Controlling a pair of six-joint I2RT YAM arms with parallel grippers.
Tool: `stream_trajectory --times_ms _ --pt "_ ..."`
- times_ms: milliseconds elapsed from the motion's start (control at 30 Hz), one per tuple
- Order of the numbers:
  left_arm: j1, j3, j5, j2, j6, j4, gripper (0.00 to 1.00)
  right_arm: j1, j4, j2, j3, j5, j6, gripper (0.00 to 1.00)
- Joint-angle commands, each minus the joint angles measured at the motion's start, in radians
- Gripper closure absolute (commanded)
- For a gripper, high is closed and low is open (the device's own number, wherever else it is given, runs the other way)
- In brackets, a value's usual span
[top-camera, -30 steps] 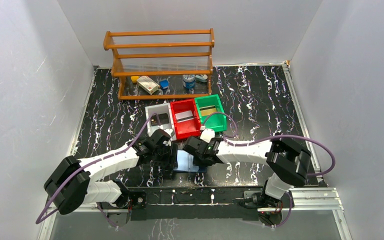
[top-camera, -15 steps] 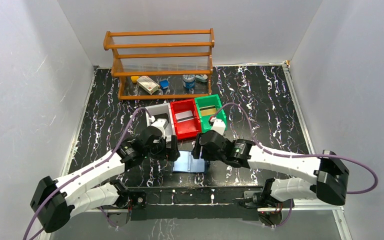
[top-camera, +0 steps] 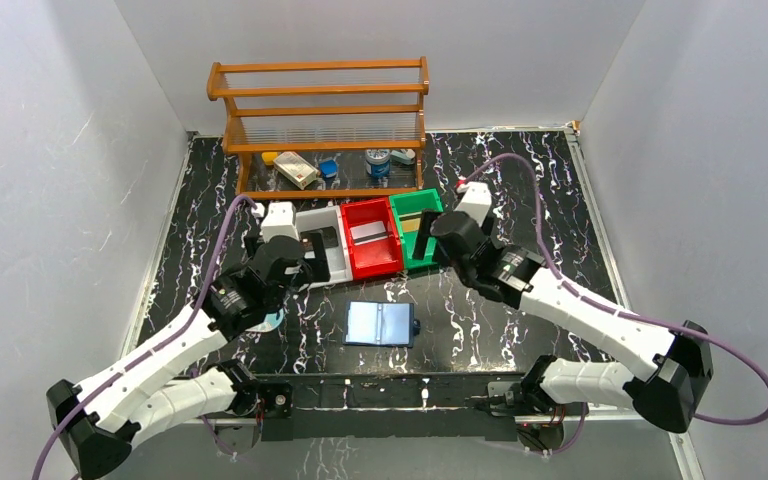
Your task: Take the credit cards out of the card holder
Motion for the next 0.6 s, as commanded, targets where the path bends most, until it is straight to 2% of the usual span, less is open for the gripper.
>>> stream_trajectory --times_ms 0,233,433,567 --pt "0.001 0.071 -0.186 -0.037 0.054 -0.064 0.02 -0.106 0.024 -0.032 0.055 0.076 -0.132 0.02" --pt "0.001 0.082 -0.270 -0.060 0.046 -0.114 0.02 -0.142 0.067 -0.157 -0.053 0.049 -0.181 0.02" --pt "0.001 0.100 -0.329 -0.069 0.064 -0.127 0.02 -0.141 0.217 -0.302 -0.144 -0.056 -0.223 0.02" --pt "0.001 0.131 -0.329 -0.041 0.059 -0.145 0.02 -0.142 0.184 -0.278 -0.128 -0.037 -0.208 0.02"
